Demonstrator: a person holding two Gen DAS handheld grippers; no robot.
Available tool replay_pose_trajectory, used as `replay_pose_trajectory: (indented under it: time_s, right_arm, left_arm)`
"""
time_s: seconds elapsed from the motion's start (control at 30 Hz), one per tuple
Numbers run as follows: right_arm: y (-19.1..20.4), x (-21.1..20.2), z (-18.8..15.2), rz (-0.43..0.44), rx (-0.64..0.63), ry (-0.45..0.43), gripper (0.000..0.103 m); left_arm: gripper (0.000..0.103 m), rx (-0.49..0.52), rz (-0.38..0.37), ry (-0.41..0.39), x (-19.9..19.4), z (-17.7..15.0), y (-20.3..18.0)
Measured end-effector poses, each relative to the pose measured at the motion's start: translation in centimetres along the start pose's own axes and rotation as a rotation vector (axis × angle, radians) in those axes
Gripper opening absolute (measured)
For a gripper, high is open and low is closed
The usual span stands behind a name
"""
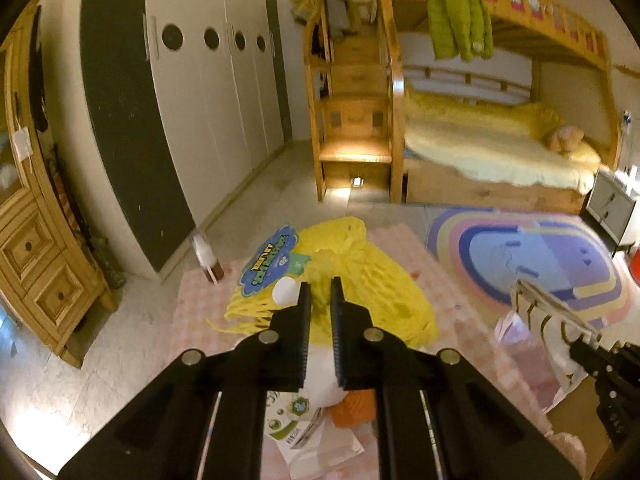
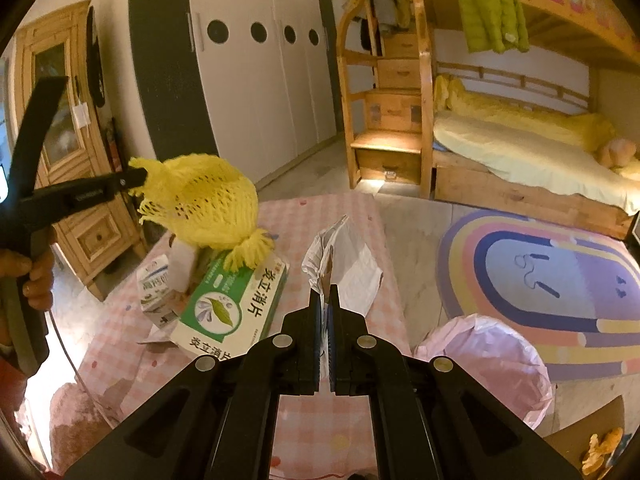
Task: Collect trash
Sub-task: 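Grasp the yellow mesh net with the left gripper while the right gripper holds the packet, then carry net and packet over the pink trash bag while both grippers open to drop them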
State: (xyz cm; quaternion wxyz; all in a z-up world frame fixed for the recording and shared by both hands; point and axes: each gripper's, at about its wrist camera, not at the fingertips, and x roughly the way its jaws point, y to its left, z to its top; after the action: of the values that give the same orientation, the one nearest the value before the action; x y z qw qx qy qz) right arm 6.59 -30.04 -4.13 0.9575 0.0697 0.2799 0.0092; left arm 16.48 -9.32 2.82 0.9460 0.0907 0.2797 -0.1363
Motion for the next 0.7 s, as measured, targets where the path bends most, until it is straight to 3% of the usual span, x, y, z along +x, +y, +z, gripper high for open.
replay_pose_trajectory:
  time_s: [0.2,0.4,0.57,0.7]
  right_arm:
    - [-1.1,-3.6,0.7,-0.024,0.021,-0.076,0.002]
    - [-4.2,-6.6,0.2,-0.096,0.063,-0.112,0.002]
    - [-7.6,-8.0,-1.2,-0.180,0.109,-0.100,0.002]
    - [-10.4,-7.8,-2.9,-0.242,0.152,-0.051,0.002]
  left_arm:
    - [0.008,0.006,-0.077,-0.132,-5.8,2.1,-1.1]
    - [0.008,0.029,-0.195,-0.188,-9.0,2.4,-4.9]
    - [0.008,0.072,-0.309,-0.169,-8.4,1.3,-10.4]
    - [0.008,0.111,-0.398,-0.085,-5.3,-0.6,-15.4]
